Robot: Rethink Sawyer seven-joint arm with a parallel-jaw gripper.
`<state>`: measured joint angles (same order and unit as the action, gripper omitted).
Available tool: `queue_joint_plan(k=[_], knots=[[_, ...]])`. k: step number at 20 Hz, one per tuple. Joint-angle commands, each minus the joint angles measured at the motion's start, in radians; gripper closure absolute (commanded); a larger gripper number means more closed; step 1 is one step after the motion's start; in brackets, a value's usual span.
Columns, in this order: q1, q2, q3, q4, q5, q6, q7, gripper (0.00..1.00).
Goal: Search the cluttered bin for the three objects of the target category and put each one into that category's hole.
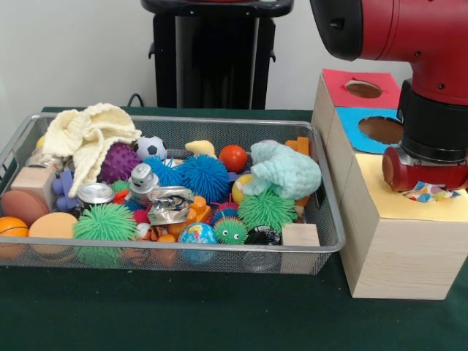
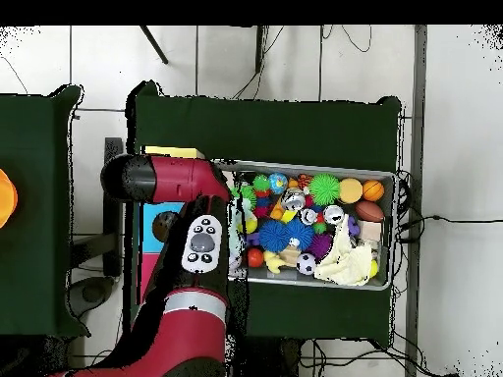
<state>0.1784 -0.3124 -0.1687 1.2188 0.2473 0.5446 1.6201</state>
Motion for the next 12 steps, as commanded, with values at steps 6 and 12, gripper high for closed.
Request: queue_joint_plan(k=[6, 12], knots=[[-0.034, -0.045, 0.039, -0.039, -0.013, 0.233, 0.13, 1.0], [-0.006, -0.176, -0.006, -0.029, -0.016, 0.372, 0.161, 1.0]])
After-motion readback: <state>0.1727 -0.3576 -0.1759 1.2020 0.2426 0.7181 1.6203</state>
